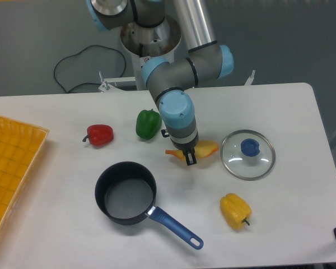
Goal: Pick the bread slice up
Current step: 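Lift the pinched bread slice up off the table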
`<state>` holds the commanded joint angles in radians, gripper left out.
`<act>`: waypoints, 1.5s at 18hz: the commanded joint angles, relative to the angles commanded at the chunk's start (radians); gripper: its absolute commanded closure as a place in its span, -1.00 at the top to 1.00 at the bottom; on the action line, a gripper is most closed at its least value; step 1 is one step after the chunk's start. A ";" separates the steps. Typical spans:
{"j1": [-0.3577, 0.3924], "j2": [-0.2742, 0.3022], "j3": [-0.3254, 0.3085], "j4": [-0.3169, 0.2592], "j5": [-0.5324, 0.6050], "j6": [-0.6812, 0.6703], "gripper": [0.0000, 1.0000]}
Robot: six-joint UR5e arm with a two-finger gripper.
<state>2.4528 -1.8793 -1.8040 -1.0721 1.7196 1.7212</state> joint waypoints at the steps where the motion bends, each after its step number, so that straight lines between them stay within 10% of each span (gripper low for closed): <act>1: 0.002 0.018 0.005 -0.020 -0.003 -0.003 -1.00; 11: 0.012 0.112 0.069 -0.213 -0.067 -0.029 -1.00; 27: 0.011 0.161 0.075 -0.253 -0.098 -0.072 -1.00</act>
<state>2.4636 -1.7181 -1.7288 -1.3253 1.6214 1.6490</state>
